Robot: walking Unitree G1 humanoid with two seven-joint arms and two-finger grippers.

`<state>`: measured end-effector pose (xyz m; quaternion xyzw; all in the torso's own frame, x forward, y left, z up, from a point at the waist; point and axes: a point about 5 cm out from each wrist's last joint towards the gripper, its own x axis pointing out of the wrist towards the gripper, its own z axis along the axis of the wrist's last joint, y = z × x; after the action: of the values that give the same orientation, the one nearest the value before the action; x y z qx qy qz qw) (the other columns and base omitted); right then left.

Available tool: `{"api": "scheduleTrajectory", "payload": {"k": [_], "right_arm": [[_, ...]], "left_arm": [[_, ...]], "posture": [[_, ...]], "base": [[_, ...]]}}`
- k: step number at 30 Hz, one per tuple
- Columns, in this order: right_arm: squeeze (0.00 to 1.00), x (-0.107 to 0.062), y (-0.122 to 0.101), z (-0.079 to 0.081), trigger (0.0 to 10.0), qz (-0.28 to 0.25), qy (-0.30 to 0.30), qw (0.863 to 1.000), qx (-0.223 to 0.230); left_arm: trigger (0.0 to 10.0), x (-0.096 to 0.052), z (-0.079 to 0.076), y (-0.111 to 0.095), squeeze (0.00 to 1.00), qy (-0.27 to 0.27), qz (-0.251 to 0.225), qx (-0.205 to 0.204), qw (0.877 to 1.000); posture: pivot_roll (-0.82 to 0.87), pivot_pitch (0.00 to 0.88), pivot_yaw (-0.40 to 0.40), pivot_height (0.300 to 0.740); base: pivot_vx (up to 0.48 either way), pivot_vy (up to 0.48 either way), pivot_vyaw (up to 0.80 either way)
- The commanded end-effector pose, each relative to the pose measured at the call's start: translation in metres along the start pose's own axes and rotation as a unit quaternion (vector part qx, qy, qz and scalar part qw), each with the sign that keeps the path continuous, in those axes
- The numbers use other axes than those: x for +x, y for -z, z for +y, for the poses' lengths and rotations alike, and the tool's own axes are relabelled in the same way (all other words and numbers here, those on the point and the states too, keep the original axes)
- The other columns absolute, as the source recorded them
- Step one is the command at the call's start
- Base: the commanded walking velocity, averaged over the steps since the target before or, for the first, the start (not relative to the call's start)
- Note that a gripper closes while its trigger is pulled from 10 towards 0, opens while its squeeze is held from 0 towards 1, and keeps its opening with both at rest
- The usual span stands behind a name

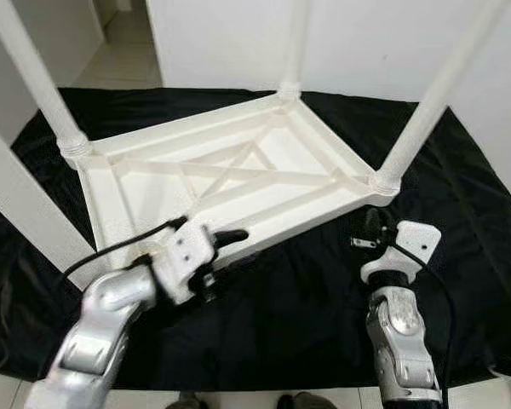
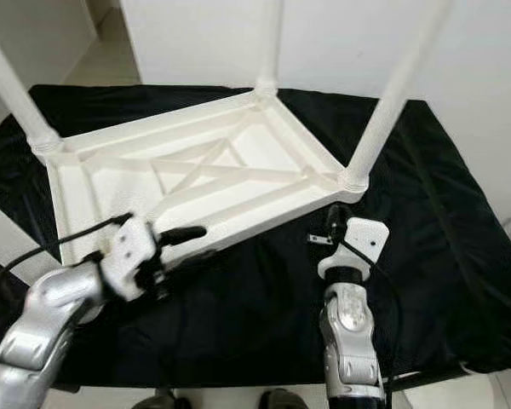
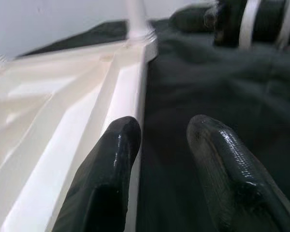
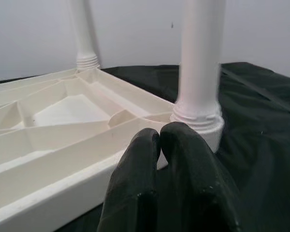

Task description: Building children table

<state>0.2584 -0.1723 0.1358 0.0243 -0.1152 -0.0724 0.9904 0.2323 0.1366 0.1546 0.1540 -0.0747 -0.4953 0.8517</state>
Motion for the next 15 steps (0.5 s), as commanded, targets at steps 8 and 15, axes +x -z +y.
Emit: {"api": "scheduleTrajectory", "payload": {"k": [8, 15], "right_arm": [[0.0, 0.007, 0.003, 0.001, 10.0, 0.001, -0.013, 1.0, 0.005], [0.0, 0.011, 0.006, 0.002, 10.0, 0.004, -0.019, 1.0, 0.006]], "left_arm": [[10.0, -0.035, 0.008, -0.002, 0.0, -0.011, 0.005, -0.051, 0.999], [10.0, -0.072, 0.013, 0.009, 0.0, -0.032, 0.044, -0.041, 0.998]], "posture": [[0.11, 0.047, -0.043, 0.74], [0.15, 0.052, -0.059, 0.74]], "base": [[0.0, 0.0, 0.0], [0.0, 0.0, 0.0]]}}
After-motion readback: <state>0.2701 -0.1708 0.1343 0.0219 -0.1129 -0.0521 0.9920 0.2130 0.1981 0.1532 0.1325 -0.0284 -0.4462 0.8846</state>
